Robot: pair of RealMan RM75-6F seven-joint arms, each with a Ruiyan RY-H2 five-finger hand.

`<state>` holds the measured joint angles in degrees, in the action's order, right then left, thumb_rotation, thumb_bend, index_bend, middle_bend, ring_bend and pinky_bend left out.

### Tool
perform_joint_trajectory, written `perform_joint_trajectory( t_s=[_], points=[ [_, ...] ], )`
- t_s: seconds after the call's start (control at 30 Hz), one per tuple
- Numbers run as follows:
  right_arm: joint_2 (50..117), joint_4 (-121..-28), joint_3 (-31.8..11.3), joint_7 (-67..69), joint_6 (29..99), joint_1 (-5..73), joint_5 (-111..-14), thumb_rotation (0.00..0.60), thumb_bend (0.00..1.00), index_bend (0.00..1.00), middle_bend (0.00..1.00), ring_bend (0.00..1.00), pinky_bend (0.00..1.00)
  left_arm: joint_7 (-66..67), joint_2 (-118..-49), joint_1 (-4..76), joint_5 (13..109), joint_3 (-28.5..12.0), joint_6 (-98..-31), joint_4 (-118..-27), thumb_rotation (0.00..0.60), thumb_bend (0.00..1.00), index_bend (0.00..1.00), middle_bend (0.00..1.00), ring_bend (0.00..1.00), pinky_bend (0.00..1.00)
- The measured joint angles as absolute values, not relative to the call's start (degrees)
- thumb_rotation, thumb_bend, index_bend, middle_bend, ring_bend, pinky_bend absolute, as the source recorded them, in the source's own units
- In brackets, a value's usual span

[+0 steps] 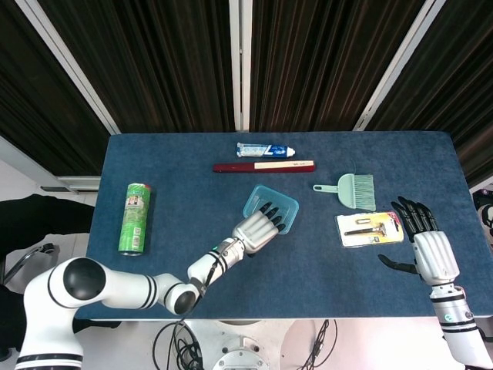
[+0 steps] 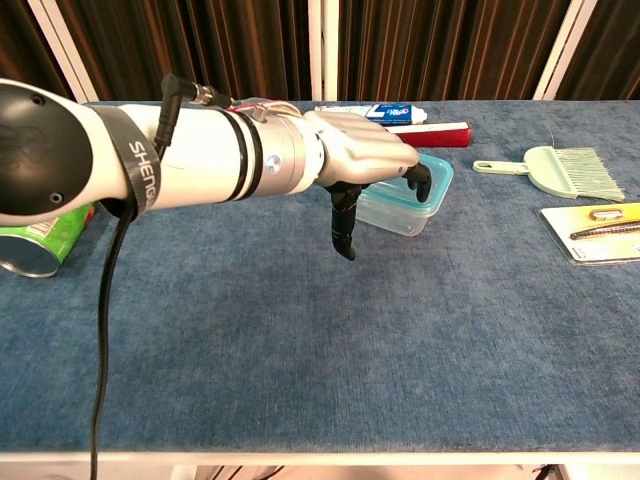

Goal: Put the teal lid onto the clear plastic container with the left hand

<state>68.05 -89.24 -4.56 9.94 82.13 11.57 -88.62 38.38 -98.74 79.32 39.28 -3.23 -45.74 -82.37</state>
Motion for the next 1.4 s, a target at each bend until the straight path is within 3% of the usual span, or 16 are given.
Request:
perform_joint_trajectory(
  t_s=[0.97,1.2,1.4],
  points=[
    [68.0,-89.5,-4.5,9.7,82.4,11.3,-88.6,0.6,0.04,0.0,0.0,0.0,0.0,37.9,-100.8,75.3,44.0,-4.1,-46.4,-80.2,0.599,0.03,0.2,0.14,0.03,0.0],
    [67.7,-89.3,-4.5,10.4,82.8,11.0,-88.5,0.6,0.04,0.0,0.0,0.0,0.0,33.0,-96.5,72.8,46.1,-6.9,-48.4,-84.3,0.6,0.03,0.19,0.14,0.03,0.0],
    [66.6,-88.3,-4.5,13.2,81.6,11.1,-87.9,0.6,0.05,0.0,0.0,0.0,0.0,24.4,-89.1,66.2,48.5,-8.7,-52.6,-89.7,0.6,0.03,0.2,0.14,0.03,0.01]
  ],
)
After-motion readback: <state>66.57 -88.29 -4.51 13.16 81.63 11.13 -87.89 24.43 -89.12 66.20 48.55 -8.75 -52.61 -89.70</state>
